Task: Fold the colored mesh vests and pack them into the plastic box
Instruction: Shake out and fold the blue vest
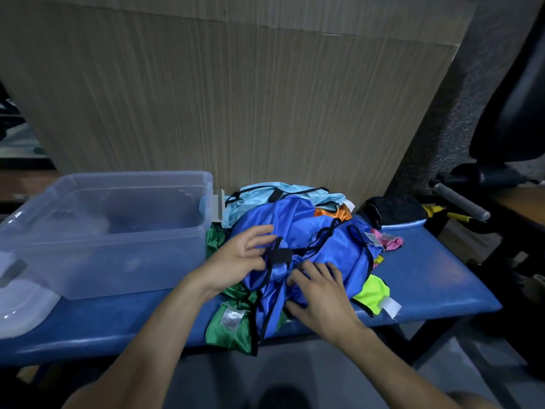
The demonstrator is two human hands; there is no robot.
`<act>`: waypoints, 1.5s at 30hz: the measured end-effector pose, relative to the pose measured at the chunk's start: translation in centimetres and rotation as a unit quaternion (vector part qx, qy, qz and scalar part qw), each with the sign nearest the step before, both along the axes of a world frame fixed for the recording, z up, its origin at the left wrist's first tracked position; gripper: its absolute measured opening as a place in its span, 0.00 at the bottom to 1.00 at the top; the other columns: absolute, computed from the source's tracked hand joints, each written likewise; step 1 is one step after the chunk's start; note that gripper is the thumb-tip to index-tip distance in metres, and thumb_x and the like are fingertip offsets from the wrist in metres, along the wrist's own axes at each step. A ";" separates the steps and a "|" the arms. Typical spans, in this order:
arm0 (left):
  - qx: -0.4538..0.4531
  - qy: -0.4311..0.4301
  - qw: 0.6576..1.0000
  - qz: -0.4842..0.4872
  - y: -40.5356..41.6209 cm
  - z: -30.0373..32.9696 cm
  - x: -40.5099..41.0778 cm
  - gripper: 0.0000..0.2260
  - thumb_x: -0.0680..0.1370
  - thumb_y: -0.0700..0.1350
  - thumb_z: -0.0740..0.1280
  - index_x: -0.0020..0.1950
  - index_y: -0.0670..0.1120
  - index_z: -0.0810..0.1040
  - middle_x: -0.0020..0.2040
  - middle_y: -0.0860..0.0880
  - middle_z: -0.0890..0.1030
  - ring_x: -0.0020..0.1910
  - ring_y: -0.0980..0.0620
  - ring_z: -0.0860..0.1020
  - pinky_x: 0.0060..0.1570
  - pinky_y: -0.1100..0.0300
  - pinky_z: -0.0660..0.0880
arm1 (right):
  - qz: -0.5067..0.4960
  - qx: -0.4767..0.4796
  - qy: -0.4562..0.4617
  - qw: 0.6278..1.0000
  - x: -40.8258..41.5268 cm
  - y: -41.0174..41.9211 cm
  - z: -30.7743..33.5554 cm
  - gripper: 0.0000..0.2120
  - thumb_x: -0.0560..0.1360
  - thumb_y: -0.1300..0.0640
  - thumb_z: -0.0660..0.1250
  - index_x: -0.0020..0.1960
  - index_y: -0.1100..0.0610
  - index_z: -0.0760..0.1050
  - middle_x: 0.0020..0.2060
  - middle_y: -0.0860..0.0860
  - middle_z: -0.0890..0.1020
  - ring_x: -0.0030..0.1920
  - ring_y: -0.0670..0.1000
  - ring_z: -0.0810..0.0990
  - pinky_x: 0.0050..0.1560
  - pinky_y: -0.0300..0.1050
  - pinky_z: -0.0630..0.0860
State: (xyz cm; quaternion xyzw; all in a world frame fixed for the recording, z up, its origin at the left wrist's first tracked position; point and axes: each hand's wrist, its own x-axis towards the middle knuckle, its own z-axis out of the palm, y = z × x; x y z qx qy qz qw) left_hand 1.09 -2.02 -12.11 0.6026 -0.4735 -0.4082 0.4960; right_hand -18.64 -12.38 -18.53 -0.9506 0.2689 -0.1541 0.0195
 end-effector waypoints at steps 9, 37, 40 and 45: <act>0.080 -0.316 0.943 -0.066 3.2 -1.5 2.1 0.20 0.69 0.46 0.77 0.56 0.59 0.73 0.58 0.60 0.75 0.61 0.61 0.71 0.62 0.61 0.68 | -0.055 0.114 0.085 0.988 0.3 -0.7 2.3 0.20 0.75 0.38 0.63 0.57 0.51 0.67 0.52 0.47 0.74 0.62 0.56 0.76 0.76 0.65 0.55; -0.034 -0.047 0.982 0.178 0.9 -0.1 1.3 0.10 0.79 0.34 0.67 0.51 0.49 0.77 0.44 0.46 0.80 0.40 0.51 0.77 0.43 0.60 0.71 | 0.095 0.357 -0.162 0.915 2.7 -2.4 12.3 0.13 0.68 0.57 0.66 0.44 0.68 0.74 0.32 0.54 0.70 0.32 0.50 0.67 0.34 0.49 0.65; -0.094 0.155 0.964 0.195 1.1 1.4 0.6 0.05 0.82 0.37 0.67 0.51 0.47 0.76 0.44 0.44 0.82 0.36 0.52 0.80 0.35 0.59 0.77 | 0.071 0.410 -0.130 0.900 2.5 -2.8 14.5 0.07 0.72 0.64 0.66 0.38 0.63 0.70 0.32 0.54 0.69 0.35 0.52 0.66 0.38 0.53 0.62; -0.185 0.319 0.927 0.064 2.5 3.6 -0.2 0.09 0.77 0.43 0.72 0.54 0.48 0.75 0.48 0.41 0.74 0.40 0.49 0.77 0.39 0.57 0.80 | 0.004 0.431 -0.141 0.891 2.6 -3.2 16.0 0.15 0.63 0.53 0.67 0.41 0.64 0.71 0.35 0.54 0.74 0.38 0.53 0.72 0.43 0.52 0.67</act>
